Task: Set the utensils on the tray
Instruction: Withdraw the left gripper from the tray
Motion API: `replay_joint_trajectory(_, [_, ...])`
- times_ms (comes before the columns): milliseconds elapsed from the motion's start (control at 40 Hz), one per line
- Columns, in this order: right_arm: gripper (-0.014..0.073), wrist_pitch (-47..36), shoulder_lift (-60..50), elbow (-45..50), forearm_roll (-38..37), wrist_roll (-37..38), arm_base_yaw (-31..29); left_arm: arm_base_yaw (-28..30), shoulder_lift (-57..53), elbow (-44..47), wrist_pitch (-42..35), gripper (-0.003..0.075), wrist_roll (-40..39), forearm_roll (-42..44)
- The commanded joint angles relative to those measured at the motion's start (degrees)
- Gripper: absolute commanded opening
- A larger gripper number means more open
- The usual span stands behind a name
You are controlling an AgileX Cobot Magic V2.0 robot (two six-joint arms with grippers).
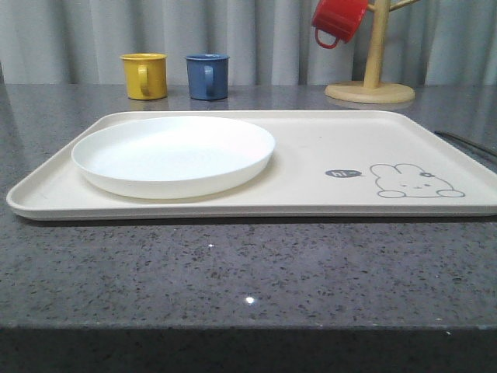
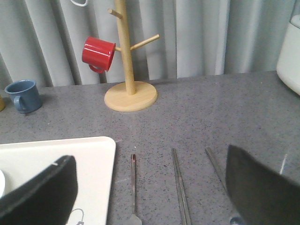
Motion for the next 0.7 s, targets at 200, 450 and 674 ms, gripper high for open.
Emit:
replay_joint_trajectory(200, [0.0662, -4.5, 0.7, -1.8, -0.2, -0.4, -0.3, 0.1, 0.5, -1.6, -4.6, -0.0018, -0.3, -0.6])
replay_joint_trajectory(450, [0.0662, -4.6, 0.7, -1.8, -0.2, -0.4, -0.3, 0.1, 0.5, -1.6, -4.6, -0.0018, -0.3, -0.6])
replay_joint_trajectory(674, [0.0662, -6.6, 0.7, -1.8, -0.2, -0.4, -0.3, 0.1, 0.5, -1.6, -4.6, -0.0018, -0.3, -0.6])
